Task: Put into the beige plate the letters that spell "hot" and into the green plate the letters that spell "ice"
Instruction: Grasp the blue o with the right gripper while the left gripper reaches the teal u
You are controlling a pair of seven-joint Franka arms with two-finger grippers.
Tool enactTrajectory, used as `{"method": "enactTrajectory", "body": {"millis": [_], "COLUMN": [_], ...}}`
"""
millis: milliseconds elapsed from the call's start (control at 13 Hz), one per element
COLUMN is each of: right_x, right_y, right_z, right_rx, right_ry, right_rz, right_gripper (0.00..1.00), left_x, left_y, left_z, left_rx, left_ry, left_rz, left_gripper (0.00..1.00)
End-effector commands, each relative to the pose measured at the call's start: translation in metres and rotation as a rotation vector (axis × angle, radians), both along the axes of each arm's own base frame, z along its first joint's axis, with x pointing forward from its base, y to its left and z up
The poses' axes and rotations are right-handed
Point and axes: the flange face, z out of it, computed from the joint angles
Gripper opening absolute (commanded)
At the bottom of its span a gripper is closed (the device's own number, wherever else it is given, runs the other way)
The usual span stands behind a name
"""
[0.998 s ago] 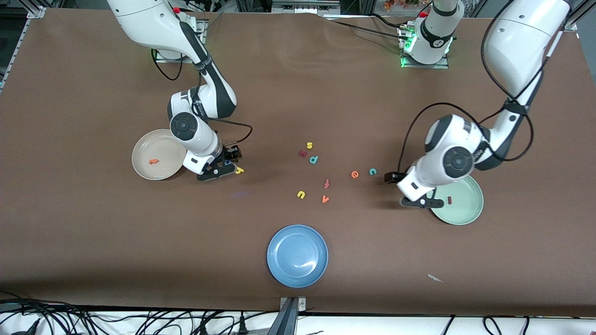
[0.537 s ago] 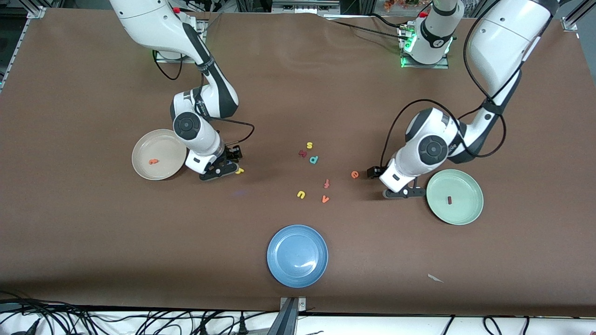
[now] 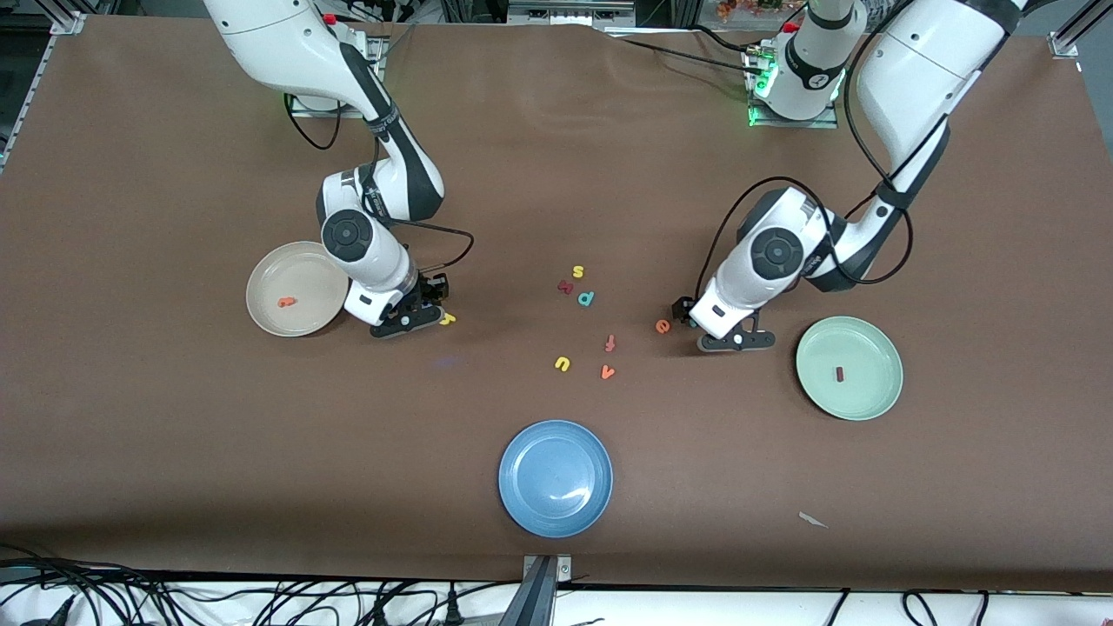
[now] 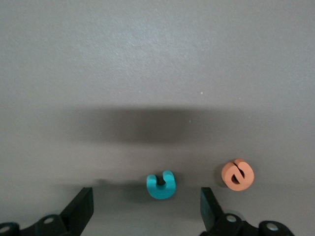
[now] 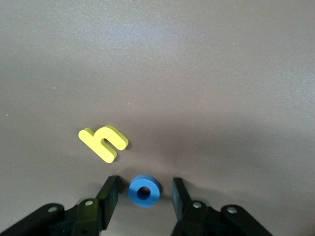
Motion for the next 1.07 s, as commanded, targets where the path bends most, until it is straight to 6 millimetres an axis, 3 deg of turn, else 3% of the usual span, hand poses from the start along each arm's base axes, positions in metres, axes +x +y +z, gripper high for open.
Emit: {"method": "enactTrajectory", "body": {"millis": [0,153,384,691,998], "right_x": [-0.010,-0.010,-0.010,-0.010,-0.003], "right_y": [0.001,0.001,0.001,0.002,-0.002], "right_z": [-0.007,-0.007,-0.006,-0.002,0.030], "right_rx": [0.001,0.001,0.002,0.005,0.004], "right_ry": [0.009,0.010,0.012,0.009,0.065], "right_rz": [-0.005,-0.005,-0.006,-0.006,0.001], "right_gripper": [0.43,0.43,0.31,0.28,0.26], "left_x": [-0.007,-0.008,-0.002,0.002,0.000], "left_y": [-0.002,-0.006,-0.007,-0.010,-0.015], "left_z": [0.001,0.000,-0.002,-0.007,-0.010], "left_rx": [0.026,0.024,0.017,0.010,0.012], "left_ry": [-0.016,-0.014,-0.015,-0.013,-0.008], "left_rz": [0.004,-0.002,0.003,0.007,-0.002], "left_gripper": [0.92,0.87,0.83,0.79,0.70]}}
